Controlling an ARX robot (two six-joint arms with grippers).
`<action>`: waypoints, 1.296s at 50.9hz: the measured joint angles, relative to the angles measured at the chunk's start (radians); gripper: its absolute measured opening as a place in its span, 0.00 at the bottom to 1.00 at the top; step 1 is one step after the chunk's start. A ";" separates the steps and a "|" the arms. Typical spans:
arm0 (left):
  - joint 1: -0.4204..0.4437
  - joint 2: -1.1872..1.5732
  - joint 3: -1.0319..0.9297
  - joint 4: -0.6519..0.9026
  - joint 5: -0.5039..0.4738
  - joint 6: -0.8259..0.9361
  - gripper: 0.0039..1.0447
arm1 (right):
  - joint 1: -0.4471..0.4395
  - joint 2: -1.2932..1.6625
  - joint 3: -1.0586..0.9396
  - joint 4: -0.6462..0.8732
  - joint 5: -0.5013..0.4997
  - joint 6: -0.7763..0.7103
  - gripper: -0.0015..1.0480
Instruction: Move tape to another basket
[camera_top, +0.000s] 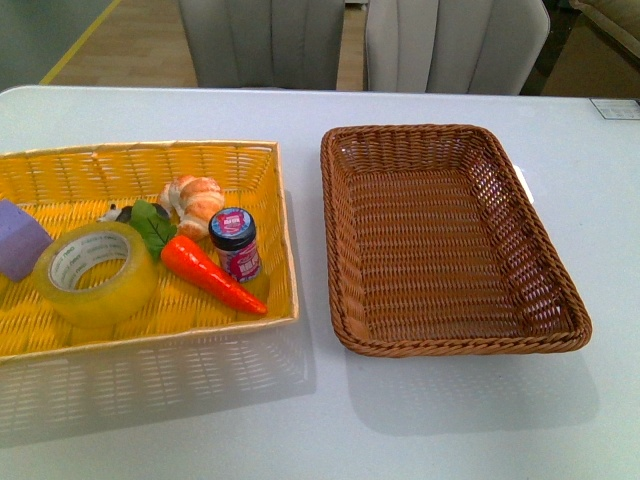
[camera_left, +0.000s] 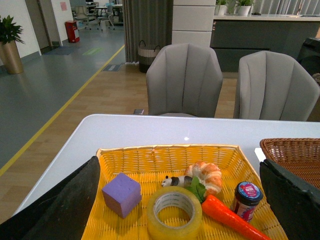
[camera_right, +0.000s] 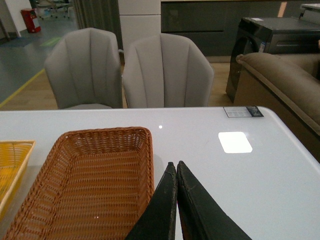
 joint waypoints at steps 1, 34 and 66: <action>0.000 0.000 0.000 0.000 0.000 0.000 0.92 | 0.000 -0.014 0.000 -0.013 0.000 0.000 0.02; 0.000 0.000 0.000 0.000 0.000 0.000 0.92 | 0.000 -0.380 -0.001 -0.359 0.000 0.000 0.02; 0.000 0.000 0.000 0.000 0.000 0.000 0.92 | 0.000 -0.653 -0.001 -0.639 0.000 0.000 0.02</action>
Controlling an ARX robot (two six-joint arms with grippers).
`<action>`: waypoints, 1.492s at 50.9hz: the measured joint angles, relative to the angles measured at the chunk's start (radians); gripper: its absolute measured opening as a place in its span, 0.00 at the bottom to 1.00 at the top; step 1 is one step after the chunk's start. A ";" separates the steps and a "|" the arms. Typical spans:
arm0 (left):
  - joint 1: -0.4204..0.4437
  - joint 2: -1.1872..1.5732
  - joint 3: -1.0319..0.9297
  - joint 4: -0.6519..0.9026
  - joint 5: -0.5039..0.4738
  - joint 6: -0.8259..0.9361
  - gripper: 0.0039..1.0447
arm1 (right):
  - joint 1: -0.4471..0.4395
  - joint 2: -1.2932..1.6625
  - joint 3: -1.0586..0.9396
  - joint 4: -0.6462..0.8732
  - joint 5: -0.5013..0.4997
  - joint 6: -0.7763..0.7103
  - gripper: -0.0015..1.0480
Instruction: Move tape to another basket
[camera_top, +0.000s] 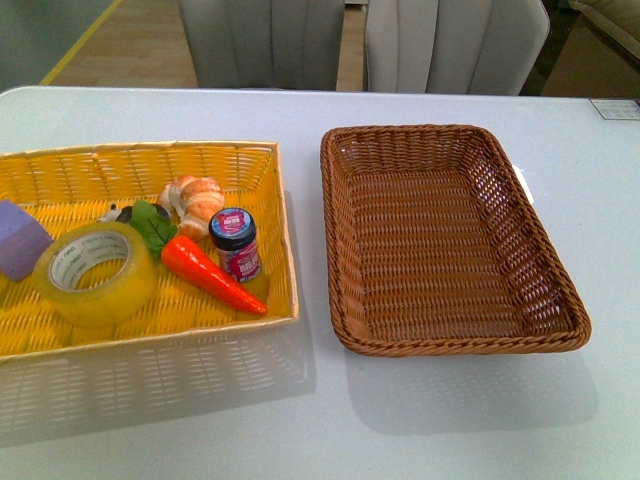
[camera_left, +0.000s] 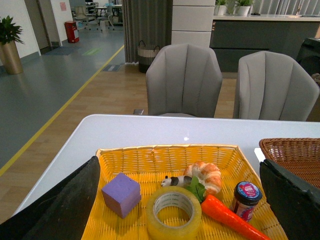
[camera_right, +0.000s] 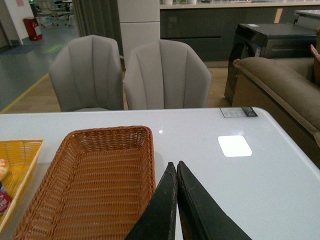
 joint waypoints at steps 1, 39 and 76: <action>0.000 0.000 0.000 0.000 0.000 0.000 0.92 | 0.000 0.000 0.000 0.000 0.000 0.000 0.02; 0.023 0.575 0.191 -0.140 0.004 -0.346 0.92 | 0.000 -0.003 0.000 -0.002 0.000 0.000 0.91; -0.030 1.649 0.542 0.380 0.023 -0.343 0.92 | 0.000 -0.003 0.000 -0.002 0.000 0.000 0.91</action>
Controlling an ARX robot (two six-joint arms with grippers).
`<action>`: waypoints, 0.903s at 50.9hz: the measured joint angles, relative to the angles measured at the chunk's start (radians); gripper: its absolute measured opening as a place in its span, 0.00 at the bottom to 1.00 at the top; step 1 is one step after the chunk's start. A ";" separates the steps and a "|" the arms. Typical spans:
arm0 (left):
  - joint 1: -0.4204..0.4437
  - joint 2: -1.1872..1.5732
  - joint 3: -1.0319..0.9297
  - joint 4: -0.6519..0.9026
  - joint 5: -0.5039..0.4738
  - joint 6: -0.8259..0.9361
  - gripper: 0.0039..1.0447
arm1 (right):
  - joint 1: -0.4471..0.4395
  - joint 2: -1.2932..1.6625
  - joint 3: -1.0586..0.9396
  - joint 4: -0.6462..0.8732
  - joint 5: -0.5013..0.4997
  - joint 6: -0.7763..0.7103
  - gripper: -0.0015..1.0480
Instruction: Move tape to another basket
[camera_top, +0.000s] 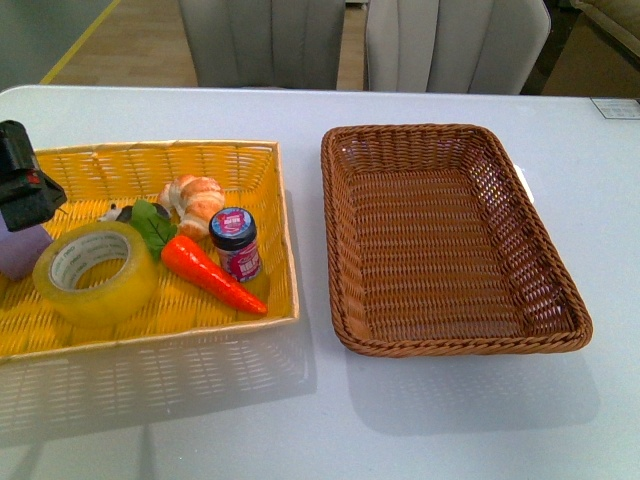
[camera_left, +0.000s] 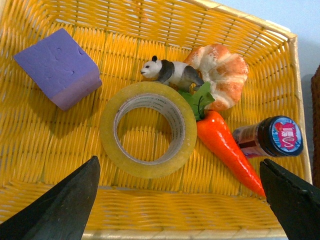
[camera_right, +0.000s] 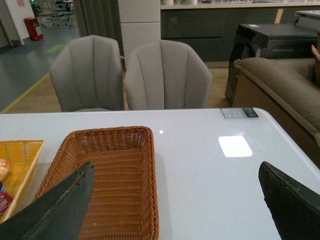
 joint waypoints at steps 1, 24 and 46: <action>0.000 0.013 0.007 0.001 -0.001 -0.001 0.92 | 0.000 0.000 0.000 0.000 0.000 0.000 0.91; -0.006 0.251 0.129 -0.024 -0.050 -0.049 0.92 | 0.000 0.000 0.000 0.000 0.000 0.000 0.91; 0.041 0.400 0.228 -0.089 -0.078 -0.070 0.92 | 0.000 0.000 0.000 0.000 0.000 0.000 0.91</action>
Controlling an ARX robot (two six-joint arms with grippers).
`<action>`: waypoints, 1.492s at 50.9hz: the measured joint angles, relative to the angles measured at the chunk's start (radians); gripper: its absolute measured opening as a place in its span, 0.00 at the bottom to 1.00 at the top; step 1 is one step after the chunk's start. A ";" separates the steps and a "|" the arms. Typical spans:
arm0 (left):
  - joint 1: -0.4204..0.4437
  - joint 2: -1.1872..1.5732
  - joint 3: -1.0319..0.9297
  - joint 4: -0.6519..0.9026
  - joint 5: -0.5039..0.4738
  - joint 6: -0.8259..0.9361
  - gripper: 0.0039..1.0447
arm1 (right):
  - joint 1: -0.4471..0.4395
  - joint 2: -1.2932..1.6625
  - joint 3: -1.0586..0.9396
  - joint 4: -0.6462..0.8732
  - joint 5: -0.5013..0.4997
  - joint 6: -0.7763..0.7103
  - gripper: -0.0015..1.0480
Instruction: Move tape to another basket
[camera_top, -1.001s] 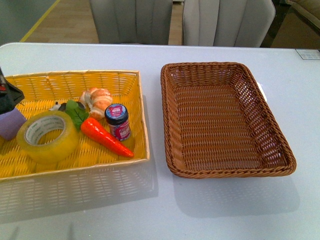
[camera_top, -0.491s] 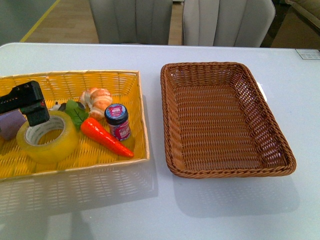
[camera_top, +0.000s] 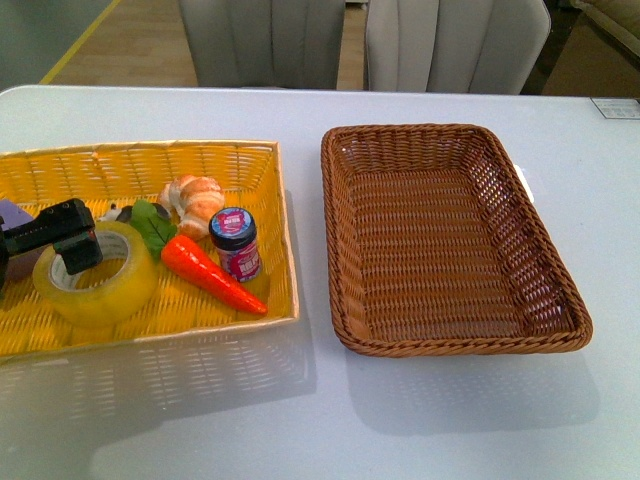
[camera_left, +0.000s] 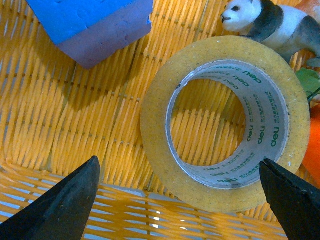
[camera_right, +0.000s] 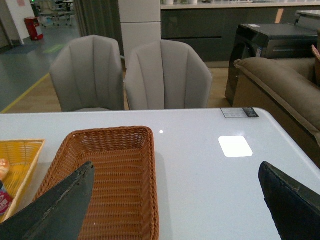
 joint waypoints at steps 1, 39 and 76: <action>0.001 0.006 0.006 -0.003 0.000 0.000 0.92 | 0.000 0.000 0.000 0.000 0.000 0.000 0.91; 0.010 0.151 0.135 -0.069 -0.013 -0.003 0.56 | 0.000 0.000 0.000 0.000 0.000 0.000 0.91; 0.039 -0.128 0.011 -0.081 -0.049 -0.047 0.14 | 0.000 0.000 0.000 0.000 0.000 0.000 0.91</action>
